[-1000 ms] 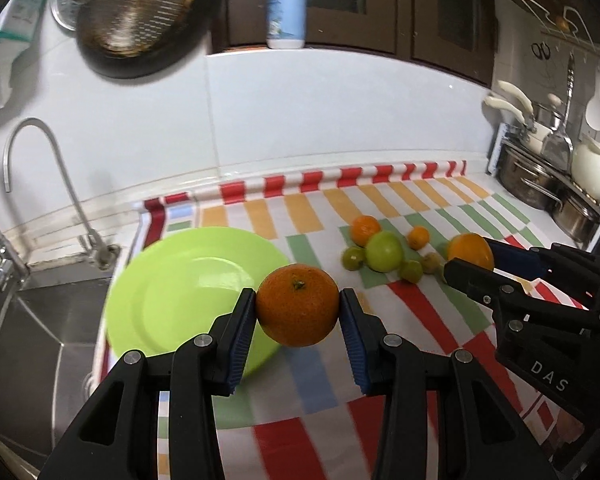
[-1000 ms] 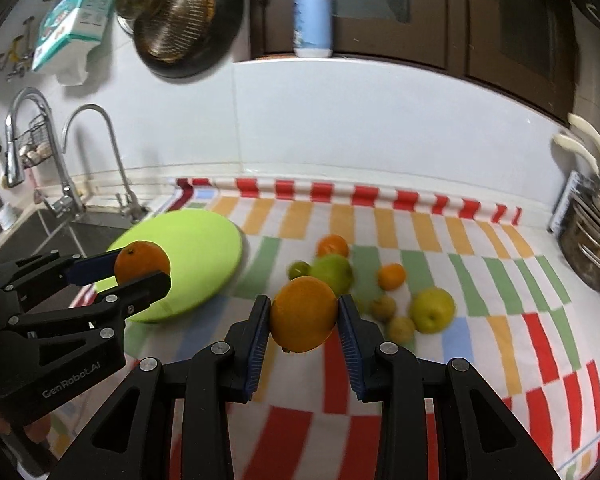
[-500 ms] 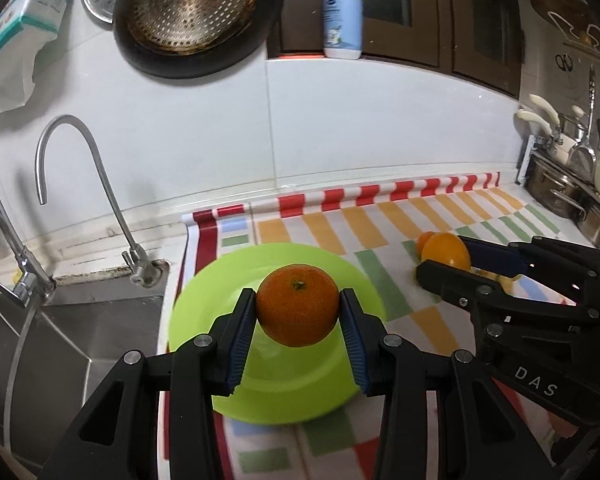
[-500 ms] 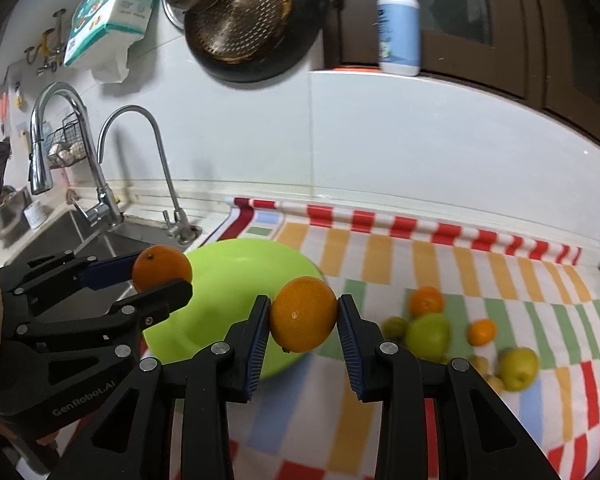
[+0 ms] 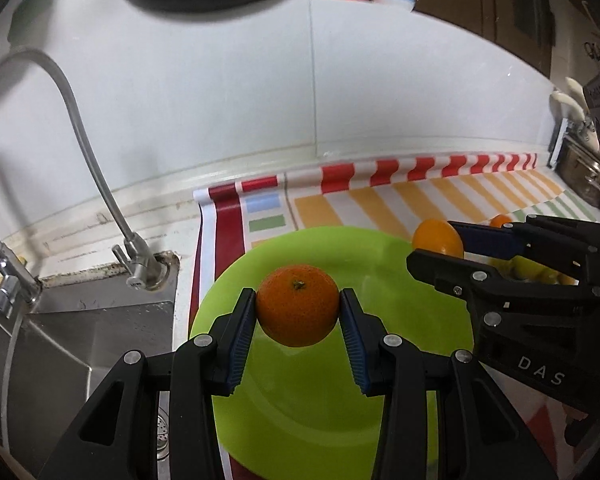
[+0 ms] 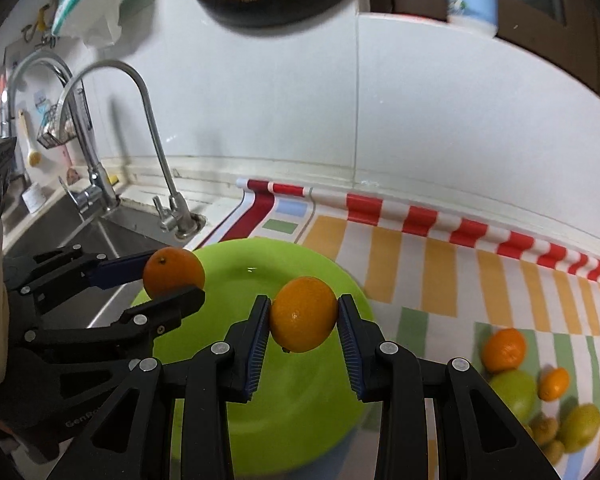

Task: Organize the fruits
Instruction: 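Carry both held oranges over the green plate and lower them, then open both tools to release the oranges onto the green plate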

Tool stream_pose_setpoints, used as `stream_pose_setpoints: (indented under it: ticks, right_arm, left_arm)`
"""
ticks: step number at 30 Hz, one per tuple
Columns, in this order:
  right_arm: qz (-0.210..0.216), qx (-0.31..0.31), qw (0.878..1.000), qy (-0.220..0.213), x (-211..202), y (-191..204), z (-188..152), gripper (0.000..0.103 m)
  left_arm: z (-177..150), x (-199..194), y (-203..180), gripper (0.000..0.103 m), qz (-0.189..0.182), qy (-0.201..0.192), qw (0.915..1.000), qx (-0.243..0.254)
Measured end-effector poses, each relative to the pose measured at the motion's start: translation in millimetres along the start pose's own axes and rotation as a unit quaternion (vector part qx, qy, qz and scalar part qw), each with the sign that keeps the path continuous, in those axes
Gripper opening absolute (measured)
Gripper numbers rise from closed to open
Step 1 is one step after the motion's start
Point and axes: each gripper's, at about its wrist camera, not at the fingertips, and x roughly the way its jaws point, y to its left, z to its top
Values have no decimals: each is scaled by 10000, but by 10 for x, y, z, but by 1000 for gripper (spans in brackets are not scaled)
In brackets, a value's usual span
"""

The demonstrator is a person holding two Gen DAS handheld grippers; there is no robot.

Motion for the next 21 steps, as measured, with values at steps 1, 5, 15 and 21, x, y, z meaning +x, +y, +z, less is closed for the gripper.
stream_pose_setpoints:
  ticks: [1,5,15,21]
  right_arm:
    - [22,2,10000,30,58,-4,6,35]
    - [74,21,9997,217,300,-36,-5,35]
    - [165,43,9990,410,551,-48,-18,35]
    - [169,159,9990,378,467,-71,1,40]
  left_arm:
    - [-2,41,13,42,-10,30,10000,-3]
    - [6,224,38,42,-30,158,9999,-7]
    - [7,425,44,42,-123,364,9993,-26]
    - [8,329,95,54,-144,332,9991,-201]
